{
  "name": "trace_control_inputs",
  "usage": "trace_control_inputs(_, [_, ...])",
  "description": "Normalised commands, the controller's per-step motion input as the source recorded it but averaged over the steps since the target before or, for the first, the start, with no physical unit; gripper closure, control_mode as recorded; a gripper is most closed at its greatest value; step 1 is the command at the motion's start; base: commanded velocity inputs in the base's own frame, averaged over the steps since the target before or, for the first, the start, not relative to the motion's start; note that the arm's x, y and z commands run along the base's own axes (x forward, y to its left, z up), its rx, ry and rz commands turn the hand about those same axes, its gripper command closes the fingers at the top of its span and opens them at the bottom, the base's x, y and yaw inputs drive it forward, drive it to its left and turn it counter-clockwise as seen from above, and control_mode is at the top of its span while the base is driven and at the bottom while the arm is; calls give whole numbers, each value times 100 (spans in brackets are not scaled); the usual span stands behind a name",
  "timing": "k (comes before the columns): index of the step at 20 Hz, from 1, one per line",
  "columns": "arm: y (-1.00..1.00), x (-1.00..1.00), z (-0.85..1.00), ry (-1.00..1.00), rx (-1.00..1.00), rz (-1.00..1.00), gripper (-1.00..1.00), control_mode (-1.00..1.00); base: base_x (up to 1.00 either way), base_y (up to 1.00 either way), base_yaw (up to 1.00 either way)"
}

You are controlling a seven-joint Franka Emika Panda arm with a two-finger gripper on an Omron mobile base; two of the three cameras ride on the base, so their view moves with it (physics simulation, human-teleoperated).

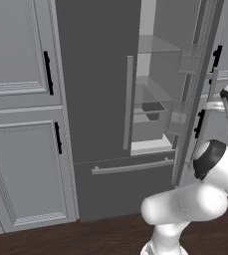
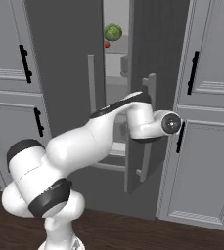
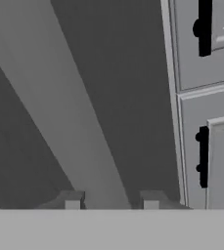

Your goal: Take the strawberry from the fridge and place it on top of the pancake, located on the dining counter.

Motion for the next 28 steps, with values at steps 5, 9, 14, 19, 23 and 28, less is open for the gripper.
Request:
trace_control_inputs(5, [-24,-22,0,-29,-1,10,-100,-100,0,0,0])
trace_control_inputs(9, [-5,-61,31,-23,-21,3,-100,-100,0,0,0])
trace_control_inputs(14, [40,-82,43,2,-36,-17,-100,-100,0,0,0])
trace_control_inputs(19, [61,-87,17,26,-37,-21,-100,-100,0,0,0])
trace_control_inputs(23, [100,-41,0,38,-52,-16,-100,-100,0,0,0])
trace_control_inputs(28, [100,-6,2,48,-58,-17,-100,-100,0,0,0])
